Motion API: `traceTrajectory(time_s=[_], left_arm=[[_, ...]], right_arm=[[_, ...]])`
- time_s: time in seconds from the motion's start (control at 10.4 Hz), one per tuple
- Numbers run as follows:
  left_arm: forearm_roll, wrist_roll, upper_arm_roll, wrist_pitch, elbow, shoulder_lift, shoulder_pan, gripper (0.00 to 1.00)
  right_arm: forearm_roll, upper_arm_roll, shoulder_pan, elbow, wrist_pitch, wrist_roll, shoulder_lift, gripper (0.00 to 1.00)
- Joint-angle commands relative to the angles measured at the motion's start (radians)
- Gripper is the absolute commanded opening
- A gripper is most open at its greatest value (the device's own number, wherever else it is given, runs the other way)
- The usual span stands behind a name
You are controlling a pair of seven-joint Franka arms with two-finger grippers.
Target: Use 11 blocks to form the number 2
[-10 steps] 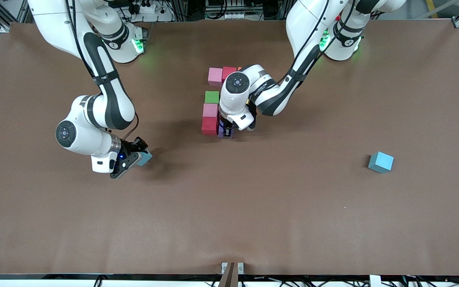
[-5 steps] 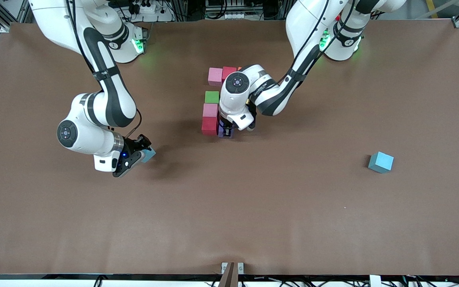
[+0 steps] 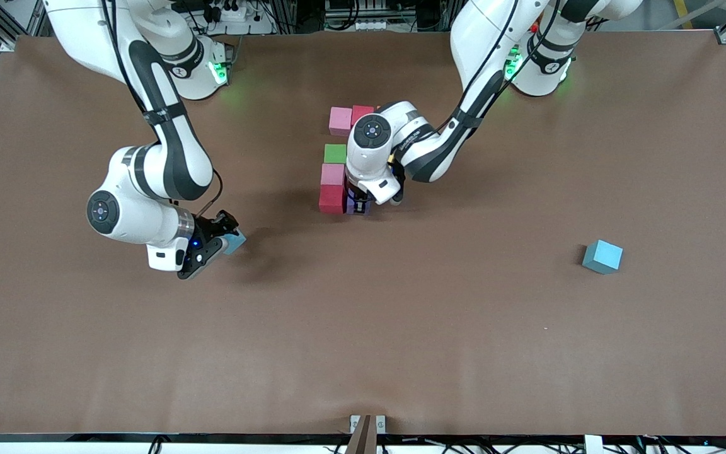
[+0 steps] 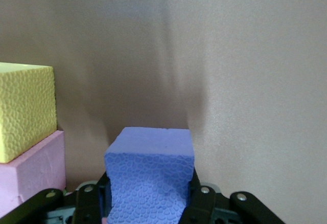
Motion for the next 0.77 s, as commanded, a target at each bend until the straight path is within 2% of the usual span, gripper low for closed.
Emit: traceTrajectory(time_s=[0.0,0.68], left_arm=[[0.023,-0.017,0.0,-0.026,0.021,0.003,-0.007,0.03],[0.02,-0.015,0.0,-0.026,0.035,0.008,-0.005,0.06]], right_arm=[[-0.006,-0.007,0.004,-0.004,-0.032,0.017,-0.026,0.41],[-0.022,-0.005,0.003,-0.003,-0.034,0.015,-0.028,0.41]])
